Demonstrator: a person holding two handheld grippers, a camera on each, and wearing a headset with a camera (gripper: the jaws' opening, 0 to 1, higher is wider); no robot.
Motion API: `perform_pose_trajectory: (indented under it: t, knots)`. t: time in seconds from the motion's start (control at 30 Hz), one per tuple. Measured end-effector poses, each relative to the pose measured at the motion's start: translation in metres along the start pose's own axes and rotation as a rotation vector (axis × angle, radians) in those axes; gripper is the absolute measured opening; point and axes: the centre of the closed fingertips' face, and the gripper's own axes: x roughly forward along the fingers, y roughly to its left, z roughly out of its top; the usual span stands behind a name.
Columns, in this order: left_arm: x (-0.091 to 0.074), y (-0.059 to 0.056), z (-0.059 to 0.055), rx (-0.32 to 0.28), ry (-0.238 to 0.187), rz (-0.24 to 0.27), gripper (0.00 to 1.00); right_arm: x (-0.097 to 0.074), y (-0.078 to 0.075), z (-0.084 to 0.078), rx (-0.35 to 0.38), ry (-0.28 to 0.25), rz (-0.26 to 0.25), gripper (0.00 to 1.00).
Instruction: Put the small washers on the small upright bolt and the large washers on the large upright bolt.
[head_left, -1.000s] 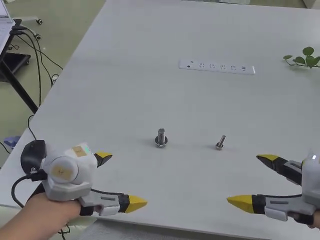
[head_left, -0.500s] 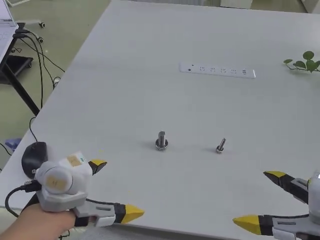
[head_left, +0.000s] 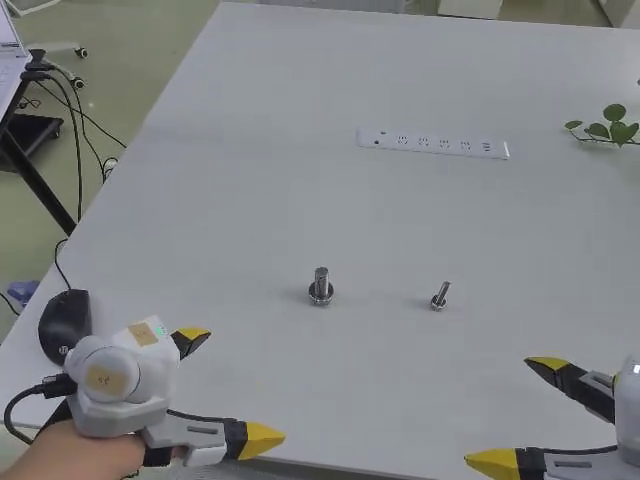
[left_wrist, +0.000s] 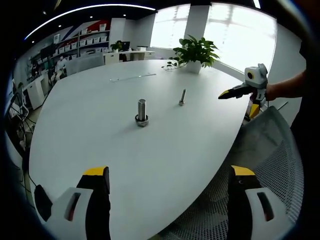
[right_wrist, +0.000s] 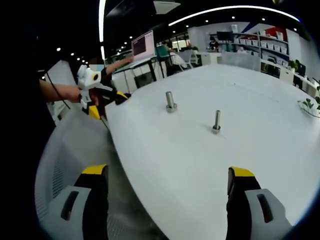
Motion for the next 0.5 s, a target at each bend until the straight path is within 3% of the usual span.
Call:
perform_pose_trajectory:
  t: [0.5]
  knots:
    - [0.0019,-0.0003,-0.0017,-0.006,0.009,-0.002,0.98,0.0043,0.0038,-0.0011,-0.011,0.013,0.012,1.0]
